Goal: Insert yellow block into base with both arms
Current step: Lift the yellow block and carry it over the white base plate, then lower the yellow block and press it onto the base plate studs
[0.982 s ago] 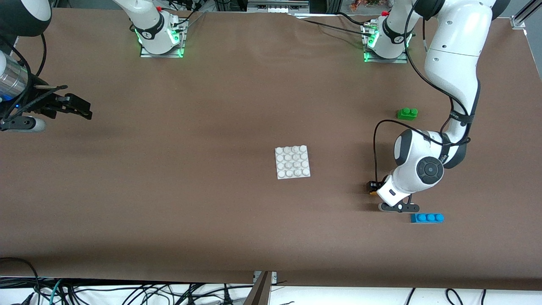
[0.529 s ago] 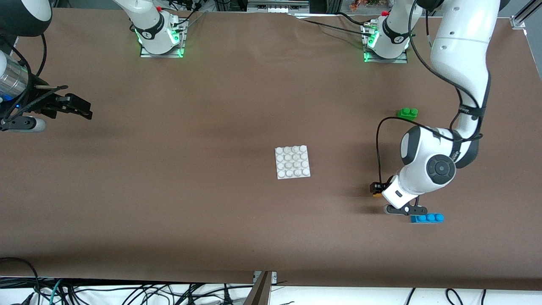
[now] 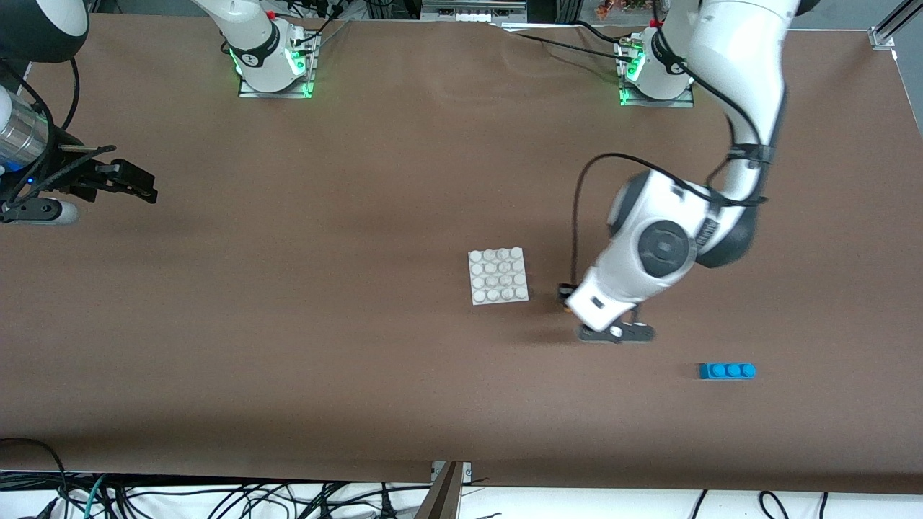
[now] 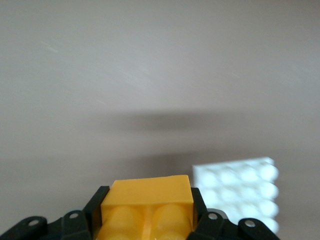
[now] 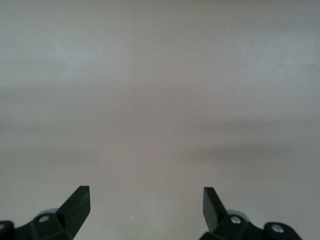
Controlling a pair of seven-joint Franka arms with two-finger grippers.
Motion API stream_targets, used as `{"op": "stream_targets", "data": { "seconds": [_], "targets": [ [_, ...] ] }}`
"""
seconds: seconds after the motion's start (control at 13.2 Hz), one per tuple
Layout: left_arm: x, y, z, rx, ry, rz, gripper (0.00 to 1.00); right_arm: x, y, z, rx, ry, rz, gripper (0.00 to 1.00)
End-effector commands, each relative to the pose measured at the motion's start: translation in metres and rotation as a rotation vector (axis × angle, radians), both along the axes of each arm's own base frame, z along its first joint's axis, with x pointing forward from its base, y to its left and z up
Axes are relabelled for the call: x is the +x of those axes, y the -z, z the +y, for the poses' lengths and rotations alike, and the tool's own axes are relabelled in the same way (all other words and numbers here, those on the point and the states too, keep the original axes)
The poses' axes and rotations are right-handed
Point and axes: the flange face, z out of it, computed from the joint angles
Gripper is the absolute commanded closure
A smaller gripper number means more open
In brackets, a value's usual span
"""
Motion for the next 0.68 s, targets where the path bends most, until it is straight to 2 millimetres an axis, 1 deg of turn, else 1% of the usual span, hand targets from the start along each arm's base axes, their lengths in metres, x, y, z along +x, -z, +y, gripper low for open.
{"op": "stream_targets", "data": {
  "seconds": [0.0,0.08,0.15,0.23,0.38,0.45,0.53,0.6],
  "targets": [
    [-0.019,0.023,-0.052,0.01,-0.024,0.029,0.64,-0.011,-0.005,-0.001,-0.011,-0.002,-0.004,0.0],
    [-0.033,0.033,-0.079,0.012,-0.014,0.03,0.64,-0.011,-0.004,-0.001,-0.011,0.0,-0.002,0.0],
    [-0.042,0.046,-0.096,0.015,-0.01,0.027,0.64,-0.011,-0.005,-0.001,-0.011,-0.002,-0.005,0.0],
    [-0.05,0.057,-0.108,0.02,0.008,0.031,0.64,-0.01,-0.008,-0.001,-0.01,-0.002,-0.01,0.0],
    [-0.062,0.084,-0.12,0.038,0.035,0.055,0.64,-0.01,-0.008,0.0,-0.009,-0.001,-0.011,0.0],
    [-0.064,0.099,-0.125,0.033,0.041,0.044,0.64,-0.01,-0.008,0.002,-0.009,-0.004,-0.011,0.0],
    [-0.064,0.104,-0.128,0.022,0.052,0.018,0.64,-0.009,-0.006,0.002,-0.009,-0.003,-0.008,0.0],
    [-0.061,0.108,-0.126,0.018,0.05,0.007,0.64,-0.009,-0.006,0.002,-0.009,-0.003,-0.008,0.0]
  ]
}}
